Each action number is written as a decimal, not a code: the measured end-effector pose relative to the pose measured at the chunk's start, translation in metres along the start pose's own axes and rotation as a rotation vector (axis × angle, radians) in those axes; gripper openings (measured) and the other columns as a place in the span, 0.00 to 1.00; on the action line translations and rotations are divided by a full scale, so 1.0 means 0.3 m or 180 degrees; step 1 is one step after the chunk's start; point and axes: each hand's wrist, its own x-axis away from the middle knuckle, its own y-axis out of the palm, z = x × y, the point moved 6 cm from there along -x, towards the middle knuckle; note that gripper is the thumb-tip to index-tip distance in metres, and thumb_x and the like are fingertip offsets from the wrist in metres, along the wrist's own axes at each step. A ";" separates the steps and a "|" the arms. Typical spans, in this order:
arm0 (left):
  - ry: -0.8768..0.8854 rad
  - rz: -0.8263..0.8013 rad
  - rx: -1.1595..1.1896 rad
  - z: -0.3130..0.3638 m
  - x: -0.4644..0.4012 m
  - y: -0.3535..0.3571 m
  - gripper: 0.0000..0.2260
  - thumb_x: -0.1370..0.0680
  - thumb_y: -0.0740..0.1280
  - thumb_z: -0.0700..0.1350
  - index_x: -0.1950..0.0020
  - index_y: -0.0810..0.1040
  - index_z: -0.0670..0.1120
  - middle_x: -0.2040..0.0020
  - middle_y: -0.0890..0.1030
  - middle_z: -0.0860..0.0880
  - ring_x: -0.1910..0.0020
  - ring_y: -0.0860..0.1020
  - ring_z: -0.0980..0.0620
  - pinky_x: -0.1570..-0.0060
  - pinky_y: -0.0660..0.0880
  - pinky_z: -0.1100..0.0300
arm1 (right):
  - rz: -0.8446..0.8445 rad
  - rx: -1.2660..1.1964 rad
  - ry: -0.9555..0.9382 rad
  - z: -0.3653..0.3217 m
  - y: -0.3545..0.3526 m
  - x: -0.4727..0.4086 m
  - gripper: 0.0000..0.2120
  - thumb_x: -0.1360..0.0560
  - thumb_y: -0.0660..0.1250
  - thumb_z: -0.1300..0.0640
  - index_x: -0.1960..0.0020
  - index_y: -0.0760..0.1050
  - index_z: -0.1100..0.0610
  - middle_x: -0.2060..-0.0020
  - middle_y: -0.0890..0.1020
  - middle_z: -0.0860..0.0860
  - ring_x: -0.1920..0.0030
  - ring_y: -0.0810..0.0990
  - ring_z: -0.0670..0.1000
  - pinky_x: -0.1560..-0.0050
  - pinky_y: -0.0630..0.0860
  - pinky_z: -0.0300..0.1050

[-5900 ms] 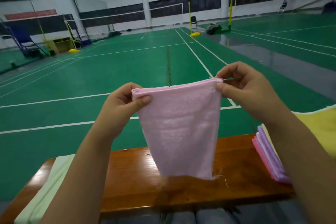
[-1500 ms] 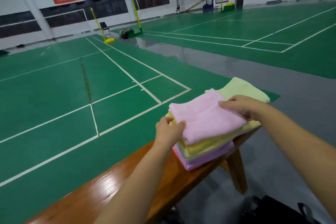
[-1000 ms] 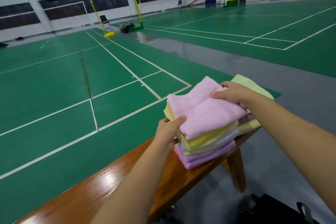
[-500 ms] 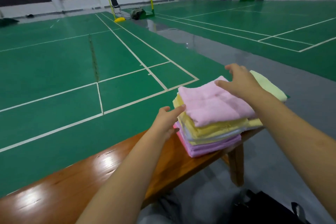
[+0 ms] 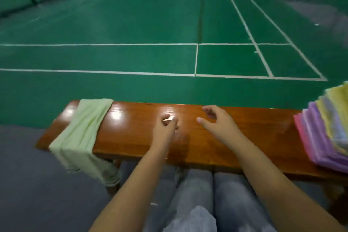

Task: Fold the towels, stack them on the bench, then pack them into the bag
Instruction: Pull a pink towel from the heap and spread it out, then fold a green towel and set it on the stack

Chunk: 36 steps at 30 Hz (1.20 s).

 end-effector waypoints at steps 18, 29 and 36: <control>-0.0776 0.1742 -0.2680 -0.167 -0.270 -0.934 0.25 0.23 0.67 0.50 0.29 0.68 0.41 0.33 0.72 0.37 0.34 0.68 0.36 0.36 0.66 0.46 | -0.0904 -0.0411 0.0478 -0.021 0.467 -0.049 0.18 0.25 0.68 0.51 0.36 0.71 0.52 0.44 0.75 0.45 0.45 0.74 0.45 0.50 0.74 0.36; 0.1342 0.0565 -0.2999 0.215 -0.216 -0.547 0.12 0.24 0.70 0.44 0.44 0.76 0.40 0.51 0.76 0.47 0.48 0.75 0.46 0.54 0.67 0.58 | -0.0623 -0.0722 0.0365 0.021 0.360 -0.110 0.21 0.25 0.69 0.56 0.34 0.69 0.51 0.40 0.73 0.48 0.42 0.74 0.48 0.49 0.74 0.40; 0.2128 -0.0637 -0.1933 0.534 -0.062 -0.273 0.13 0.28 0.75 0.41 0.48 0.75 0.52 0.54 0.76 0.59 0.53 0.76 0.57 0.50 0.73 0.62 | -0.0239 -0.0510 -0.0578 -0.098 0.134 -0.218 0.33 0.28 0.73 0.56 0.29 0.62 0.42 0.31 0.63 0.46 0.32 0.64 0.46 0.37 0.70 0.40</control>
